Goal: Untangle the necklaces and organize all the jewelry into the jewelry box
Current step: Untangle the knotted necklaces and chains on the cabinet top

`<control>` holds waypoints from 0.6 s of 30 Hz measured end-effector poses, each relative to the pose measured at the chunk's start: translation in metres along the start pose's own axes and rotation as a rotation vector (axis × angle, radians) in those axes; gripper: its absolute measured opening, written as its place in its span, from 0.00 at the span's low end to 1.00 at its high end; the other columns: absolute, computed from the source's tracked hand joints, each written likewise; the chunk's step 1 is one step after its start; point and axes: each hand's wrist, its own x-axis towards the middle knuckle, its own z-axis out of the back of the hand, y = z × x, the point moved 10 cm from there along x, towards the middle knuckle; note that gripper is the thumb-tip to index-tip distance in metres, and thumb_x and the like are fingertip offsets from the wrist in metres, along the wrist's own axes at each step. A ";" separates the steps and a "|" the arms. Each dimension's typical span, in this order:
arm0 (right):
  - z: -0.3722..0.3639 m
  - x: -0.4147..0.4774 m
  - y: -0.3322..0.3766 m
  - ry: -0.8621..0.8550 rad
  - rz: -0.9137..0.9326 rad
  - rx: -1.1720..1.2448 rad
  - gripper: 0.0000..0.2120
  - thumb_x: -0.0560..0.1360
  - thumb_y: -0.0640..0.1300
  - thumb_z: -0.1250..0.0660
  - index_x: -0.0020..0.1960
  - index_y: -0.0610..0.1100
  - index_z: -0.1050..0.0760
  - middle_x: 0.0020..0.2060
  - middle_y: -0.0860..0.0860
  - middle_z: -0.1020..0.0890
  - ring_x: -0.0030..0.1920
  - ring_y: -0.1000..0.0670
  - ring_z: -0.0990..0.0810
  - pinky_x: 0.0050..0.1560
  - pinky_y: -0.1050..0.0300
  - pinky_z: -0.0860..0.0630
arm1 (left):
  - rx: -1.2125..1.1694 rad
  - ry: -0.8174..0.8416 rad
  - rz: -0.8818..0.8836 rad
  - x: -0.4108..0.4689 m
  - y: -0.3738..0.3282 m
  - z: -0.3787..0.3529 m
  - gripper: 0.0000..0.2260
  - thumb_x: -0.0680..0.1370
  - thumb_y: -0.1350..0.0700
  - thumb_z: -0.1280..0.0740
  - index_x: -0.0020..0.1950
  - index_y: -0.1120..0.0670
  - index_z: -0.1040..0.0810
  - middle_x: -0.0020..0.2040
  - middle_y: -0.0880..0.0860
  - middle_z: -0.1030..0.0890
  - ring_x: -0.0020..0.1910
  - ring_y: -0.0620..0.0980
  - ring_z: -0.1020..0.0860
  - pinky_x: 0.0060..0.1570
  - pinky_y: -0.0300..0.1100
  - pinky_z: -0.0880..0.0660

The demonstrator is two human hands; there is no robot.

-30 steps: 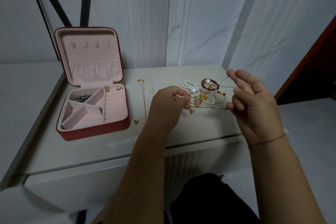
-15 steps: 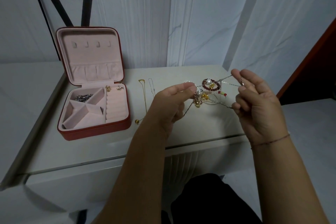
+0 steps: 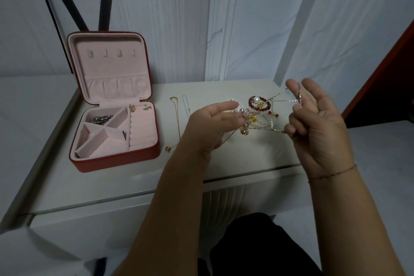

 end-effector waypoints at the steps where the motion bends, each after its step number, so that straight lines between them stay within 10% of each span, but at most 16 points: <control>1: -0.001 0.000 0.000 0.006 -0.001 -0.002 0.21 0.77 0.27 0.46 0.63 0.46 0.31 0.62 0.50 0.21 0.24 0.57 0.41 0.27 0.66 0.31 | 0.069 -0.074 -0.050 -0.001 -0.005 0.006 0.15 0.71 0.68 0.29 0.56 0.57 0.21 0.44 0.54 0.15 0.26 0.40 0.23 0.26 0.30 0.30; 10: -0.002 -0.001 0.002 0.011 0.039 -0.028 0.20 0.78 0.28 0.45 0.64 0.46 0.31 0.60 0.51 0.19 0.24 0.57 0.41 0.28 0.65 0.30 | 0.635 -0.184 -0.258 0.000 -0.018 0.004 0.09 0.73 0.51 0.27 0.42 0.56 0.16 0.33 0.52 0.20 0.37 0.46 0.22 0.48 0.42 0.25; 18: 0.006 0.000 0.001 -0.027 0.042 -0.029 0.20 0.78 0.29 0.45 0.64 0.45 0.31 0.59 0.50 0.19 0.23 0.57 0.41 0.27 0.65 0.30 | 0.590 0.274 0.005 -0.010 0.005 -0.019 0.08 0.74 0.55 0.29 0.48 0.58 0.16 0.32 0.46 0.18 0.26 0.32 0.26 0.25 0.24 0.34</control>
